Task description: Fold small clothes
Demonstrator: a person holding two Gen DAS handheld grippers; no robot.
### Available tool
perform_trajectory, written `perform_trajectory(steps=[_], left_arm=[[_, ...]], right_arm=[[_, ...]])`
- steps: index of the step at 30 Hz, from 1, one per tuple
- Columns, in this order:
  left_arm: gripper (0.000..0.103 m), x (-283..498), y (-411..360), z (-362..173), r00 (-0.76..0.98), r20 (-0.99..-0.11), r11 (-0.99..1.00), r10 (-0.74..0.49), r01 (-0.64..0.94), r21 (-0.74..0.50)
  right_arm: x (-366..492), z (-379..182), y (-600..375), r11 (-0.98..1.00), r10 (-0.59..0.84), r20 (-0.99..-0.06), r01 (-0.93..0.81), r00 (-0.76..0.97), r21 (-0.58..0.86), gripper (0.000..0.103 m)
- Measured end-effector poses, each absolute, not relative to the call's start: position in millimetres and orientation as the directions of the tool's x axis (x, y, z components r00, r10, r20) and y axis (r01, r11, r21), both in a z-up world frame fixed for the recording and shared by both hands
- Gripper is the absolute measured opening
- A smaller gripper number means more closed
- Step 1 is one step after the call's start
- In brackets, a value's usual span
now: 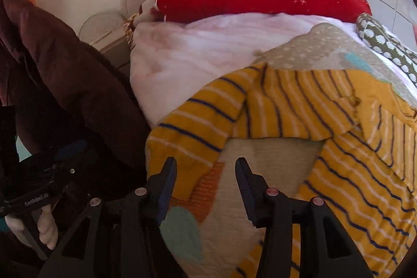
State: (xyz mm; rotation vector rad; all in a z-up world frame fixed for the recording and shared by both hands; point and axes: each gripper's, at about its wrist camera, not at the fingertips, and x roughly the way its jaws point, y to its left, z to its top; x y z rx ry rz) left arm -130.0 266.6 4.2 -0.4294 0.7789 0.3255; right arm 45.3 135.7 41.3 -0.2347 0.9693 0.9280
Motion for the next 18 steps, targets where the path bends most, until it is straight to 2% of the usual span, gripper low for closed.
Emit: perform_trajectory(steps=[3, 6, 7, 8, 10, 14, 18], left_arm=[[0.056, -134, 271, 0, 0.679, -0.727, 0.862, 0.103, -0.425, -0.275], [0.056, -133, 270, -1, 0.697, -0.714, 0.862, 0.064, -0.399, -0.312], [0.056, -131, 268, 0, 0.701, -0.711, 0.864, 0.056, -0.391, -0.318], [0.056, -130, 267, 0, 0.705, -0.708, 0.864, 0.047, -0.384, -0.325], [0.056, -126, 264, 2, 0.713, -0.701, 0.866, 0.022, -0.364, -0.343], [0.056, -115, 253, 9, 0.727, -0.687, 0.882, -0.003, -0.322, -0.345], [0.056, -99, 237, 14, 0.726, -0.688, 0.904, -0.022, -0.279, -0.324]], right_arm=[[45, 10, 162, 0.697, 0.459, -0.843, -0.702, 0.282, 0.145, 0.05], [55, -10, 165, 0.742, 0.46, -0.855, -0.633, 0.238, 0.223, 0.051], [54, -8, 165, 0.737, 0.483, -0.843, -0.629, 0.235, 0.248, 0.041], [55, -6, 164, 0.715, 0.509, -0.836, -0.641, 0.203, 0.28, 0.009], [57, 5, 162, 0.695, 0.512, -0.841, -0.659, 0.171, 0.289, 0.006], [66, 65, 139, 0.731, 0.406, -0.814, -0.682, 0.415, 0.017, 0.005], [114, 128, 72, 0.826, 0.211, -0.729, -0.518, 0.651, -0.222, 0.005]])
